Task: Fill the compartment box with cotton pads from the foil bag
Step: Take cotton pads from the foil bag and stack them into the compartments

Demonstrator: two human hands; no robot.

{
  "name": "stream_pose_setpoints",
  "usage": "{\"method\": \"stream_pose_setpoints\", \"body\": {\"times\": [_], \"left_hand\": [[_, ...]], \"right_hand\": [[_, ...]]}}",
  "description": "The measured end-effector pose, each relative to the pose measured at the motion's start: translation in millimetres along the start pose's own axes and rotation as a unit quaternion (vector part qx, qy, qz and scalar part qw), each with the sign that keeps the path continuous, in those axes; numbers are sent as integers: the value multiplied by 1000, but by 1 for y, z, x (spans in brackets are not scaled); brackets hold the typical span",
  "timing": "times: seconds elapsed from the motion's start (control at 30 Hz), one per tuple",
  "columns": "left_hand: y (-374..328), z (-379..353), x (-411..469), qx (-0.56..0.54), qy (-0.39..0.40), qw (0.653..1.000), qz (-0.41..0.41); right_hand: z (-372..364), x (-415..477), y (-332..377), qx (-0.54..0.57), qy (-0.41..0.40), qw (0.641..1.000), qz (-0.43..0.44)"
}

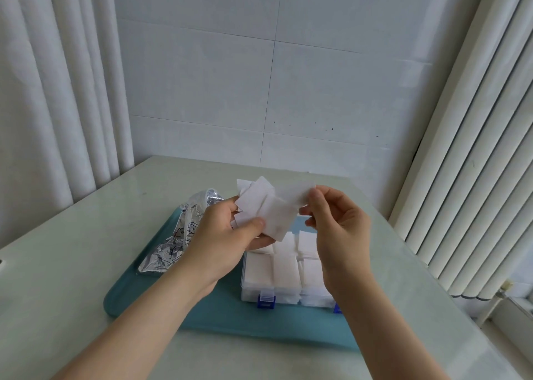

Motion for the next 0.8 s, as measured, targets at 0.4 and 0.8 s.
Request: {"method": "stream_pose_setpoints", "body": {"times": [0.4, 0.8], "left_hand": [[0, 2, 2, 31, 13, 999, 17], [6, 1, 3, 1, 8, 1000, 25]], "right_hand": [[-5, -1, 6, -126, 175, 969, 122], [-8, -7, 1, -270, 143, 942, 141]]}}
Point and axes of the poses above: each hand's wrist, its own x-axis towards the middle knuckle, its own z-axis out of the back of the hand, y = z × x, the point moved 3 cm from there along x, towards the middle knuckle, and after that the axes turned 14 degrees about z, right-handed, at the moved point
